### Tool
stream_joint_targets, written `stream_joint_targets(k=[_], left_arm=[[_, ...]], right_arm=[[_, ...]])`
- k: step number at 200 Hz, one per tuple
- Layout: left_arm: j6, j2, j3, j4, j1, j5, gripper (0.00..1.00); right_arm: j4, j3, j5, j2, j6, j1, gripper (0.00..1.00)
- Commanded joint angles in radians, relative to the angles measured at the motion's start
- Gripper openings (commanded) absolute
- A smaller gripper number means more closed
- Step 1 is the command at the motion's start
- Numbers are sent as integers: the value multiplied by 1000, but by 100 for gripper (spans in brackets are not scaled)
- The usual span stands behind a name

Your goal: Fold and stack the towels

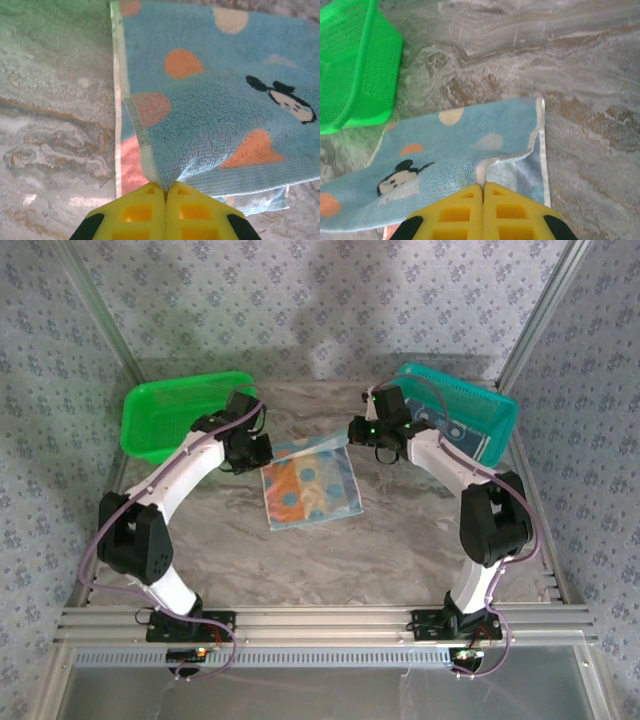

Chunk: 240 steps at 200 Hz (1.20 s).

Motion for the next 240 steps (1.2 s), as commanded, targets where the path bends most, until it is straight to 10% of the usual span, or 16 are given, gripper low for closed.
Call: stream_joint_targets(k=[1, 240], left_arm=[[-26, -48, -39, 14, -18, -9, 0], [-248, -131, -428, 162, -227, -14, 0]], right_arm=[[-6, -57, -13, -53, -16, 14, 0], [12, -470, 2, -136, -8, 90, 0]])
